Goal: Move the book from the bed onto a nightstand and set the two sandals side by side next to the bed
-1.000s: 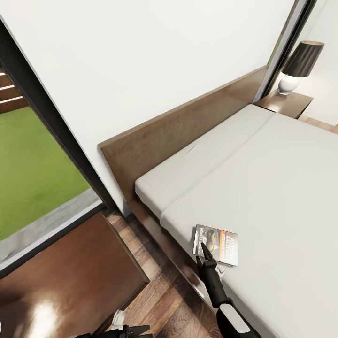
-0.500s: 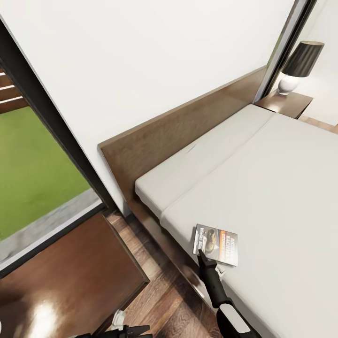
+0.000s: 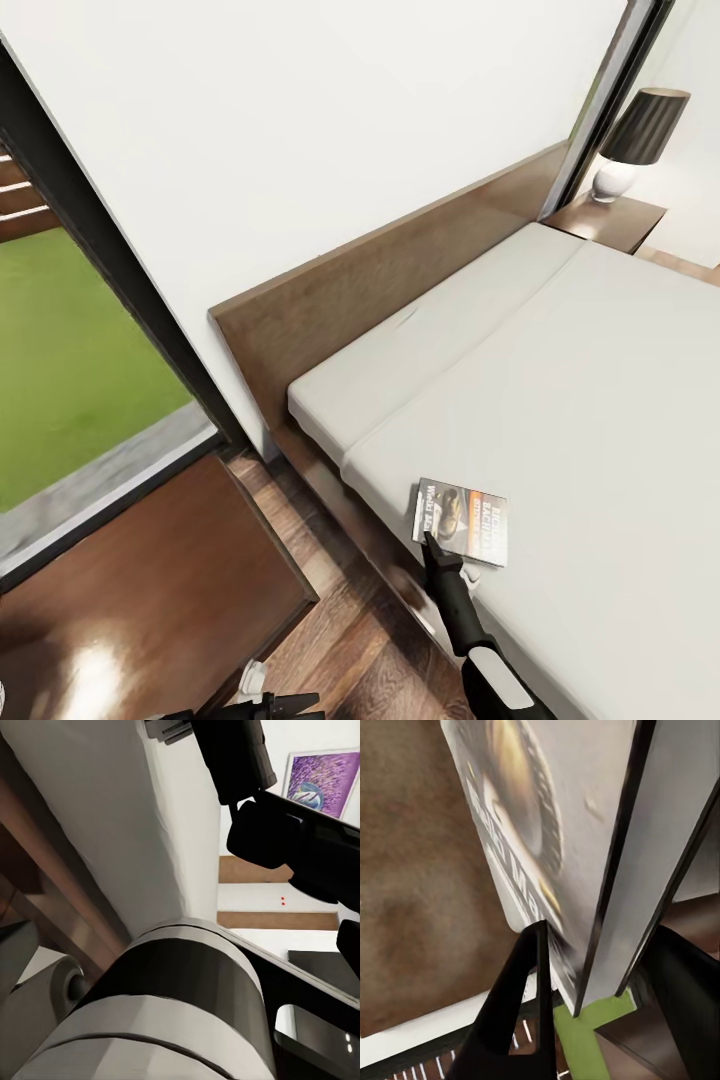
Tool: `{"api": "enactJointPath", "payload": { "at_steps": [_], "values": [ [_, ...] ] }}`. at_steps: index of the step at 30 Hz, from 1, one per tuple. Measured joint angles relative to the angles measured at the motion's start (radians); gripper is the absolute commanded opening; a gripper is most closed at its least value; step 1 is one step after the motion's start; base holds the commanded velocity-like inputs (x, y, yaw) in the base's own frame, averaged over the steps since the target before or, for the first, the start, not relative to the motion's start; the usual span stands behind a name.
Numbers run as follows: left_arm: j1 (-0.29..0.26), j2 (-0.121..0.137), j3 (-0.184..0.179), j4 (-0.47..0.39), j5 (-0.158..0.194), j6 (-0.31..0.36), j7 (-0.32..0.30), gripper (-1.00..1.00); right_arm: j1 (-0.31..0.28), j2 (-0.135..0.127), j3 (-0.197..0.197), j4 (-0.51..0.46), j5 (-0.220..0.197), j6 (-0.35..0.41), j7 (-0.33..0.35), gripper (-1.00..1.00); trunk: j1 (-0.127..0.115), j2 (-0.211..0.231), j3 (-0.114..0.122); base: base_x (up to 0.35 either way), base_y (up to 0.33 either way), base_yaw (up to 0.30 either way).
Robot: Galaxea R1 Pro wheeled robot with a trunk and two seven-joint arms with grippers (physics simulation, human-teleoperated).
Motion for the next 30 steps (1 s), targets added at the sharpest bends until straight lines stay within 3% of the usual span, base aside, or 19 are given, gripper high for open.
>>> {"api": "enactJointPath", "payload": {
  "at_steps": [30],
  "values": [
    [0.000,0.000,0.000,-0.001,-0.001,0.002,0.000,1.00,0.000,0.000,0.000,0.000,0.000,0.001,0.000,-1.00,-0.115,0.210,0.094,0.000,0.000,0.000]
  ]
}}
